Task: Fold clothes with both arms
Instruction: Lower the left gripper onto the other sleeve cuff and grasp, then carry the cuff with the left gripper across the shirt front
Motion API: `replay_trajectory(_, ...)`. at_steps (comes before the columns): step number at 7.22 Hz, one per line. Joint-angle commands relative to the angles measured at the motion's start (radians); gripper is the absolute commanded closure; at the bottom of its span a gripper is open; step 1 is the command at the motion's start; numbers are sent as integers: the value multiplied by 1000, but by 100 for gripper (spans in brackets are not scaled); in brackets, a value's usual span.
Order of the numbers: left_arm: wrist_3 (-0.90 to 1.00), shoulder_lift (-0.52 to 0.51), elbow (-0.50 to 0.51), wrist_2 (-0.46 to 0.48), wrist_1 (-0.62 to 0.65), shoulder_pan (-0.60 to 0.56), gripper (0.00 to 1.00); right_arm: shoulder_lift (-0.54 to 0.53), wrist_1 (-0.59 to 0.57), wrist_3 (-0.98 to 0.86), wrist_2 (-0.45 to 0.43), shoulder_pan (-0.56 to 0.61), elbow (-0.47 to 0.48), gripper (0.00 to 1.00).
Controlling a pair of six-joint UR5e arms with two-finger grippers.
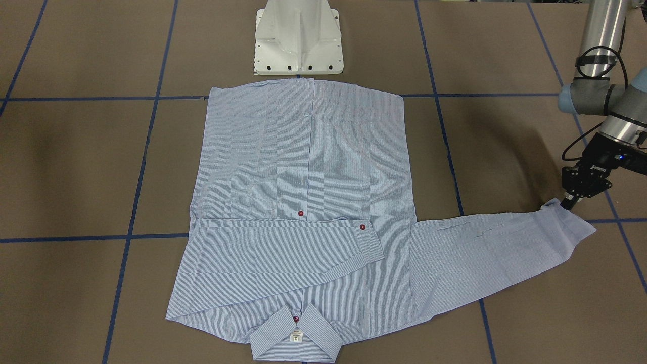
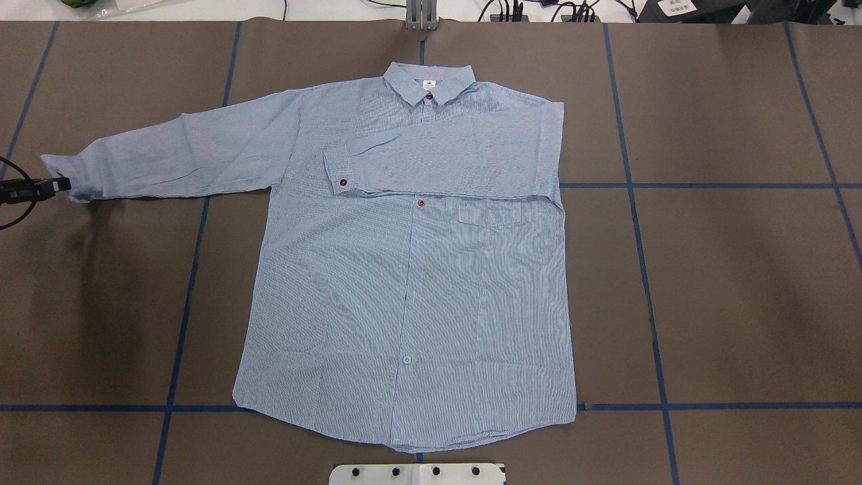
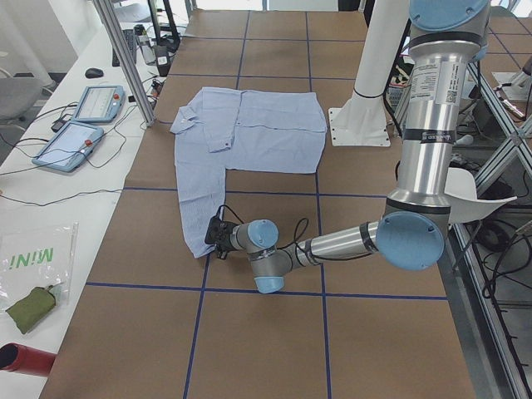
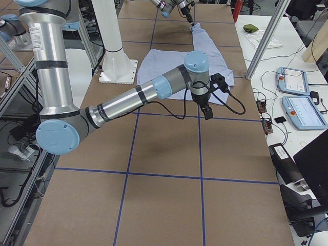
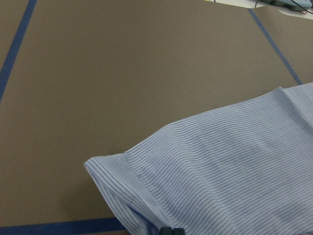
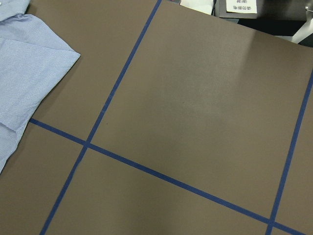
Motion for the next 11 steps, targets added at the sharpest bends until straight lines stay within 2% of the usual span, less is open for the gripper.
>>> replay_trajectory(1, 136, -35, -119, 24, -7, 2, 100, -6, 0, 1, 0, -1, 4, 0)
replay_trajectory(2, 178, -91, -164, 41, -9, 5, 100, -7, 0, 1, 0, -1, 4, 0)
replay_trajectory(4, 159, -242, -161, 37, 8, 111, 100, -13, 9, 2, 0, -1, 1, 0)
replay_trajectory(5, 57, -329, -166, 40, 23, 183, 100, -24, 20, 2, 0, -1, 1, 0)
replay_trajectory(6, -84, -398, -166, 40, 28, 204, 100, -26, 20, 2, 0, -1, 2, 0)
replay_trajectory(7, -147, -455, -164, 43, 33, 228, 100, -29, 20, 1, 0, -1, 1, 0)
replay_trajectory(8, -174, -516, -164, 66, 116, 256, 100, -29, 20, 1, 0, -1, 2, 0)
replay_trajectory(9, -186, -587, -170, 148, 234, 306, 100, -29, 20, 2, 0, -1, 5, 0)
replay_trajectory(11, -209, -670, -167, 225, 322, 360, 100, -32, 20, 1, 1, -1, 4, 0)
